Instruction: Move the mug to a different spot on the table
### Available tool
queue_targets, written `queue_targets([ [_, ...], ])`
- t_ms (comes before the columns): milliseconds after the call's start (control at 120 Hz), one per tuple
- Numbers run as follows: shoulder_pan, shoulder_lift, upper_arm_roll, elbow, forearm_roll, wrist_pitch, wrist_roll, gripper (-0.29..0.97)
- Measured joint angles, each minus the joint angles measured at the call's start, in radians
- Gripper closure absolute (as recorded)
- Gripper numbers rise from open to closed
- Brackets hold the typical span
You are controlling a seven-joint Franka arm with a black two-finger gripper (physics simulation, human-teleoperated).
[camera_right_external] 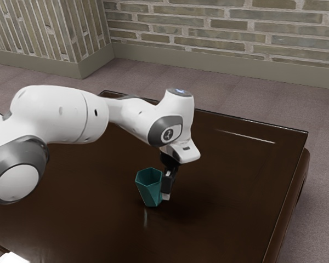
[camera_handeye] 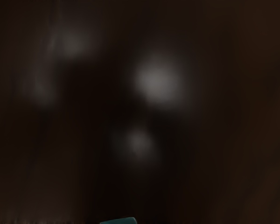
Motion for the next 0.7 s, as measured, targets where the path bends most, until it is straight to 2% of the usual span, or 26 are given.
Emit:
queue_targets([
  [75,0.0,0.001,0.001,0.0,-0.005,0.001,0.012,0.03],
  [492,-0.001,0.002,0.008,0.0,-0.017,0.003,0.056,0.4],
  [700,-0.002,0.003,0.009,0.0,-0.017,0.003,0.067,0.5],
])
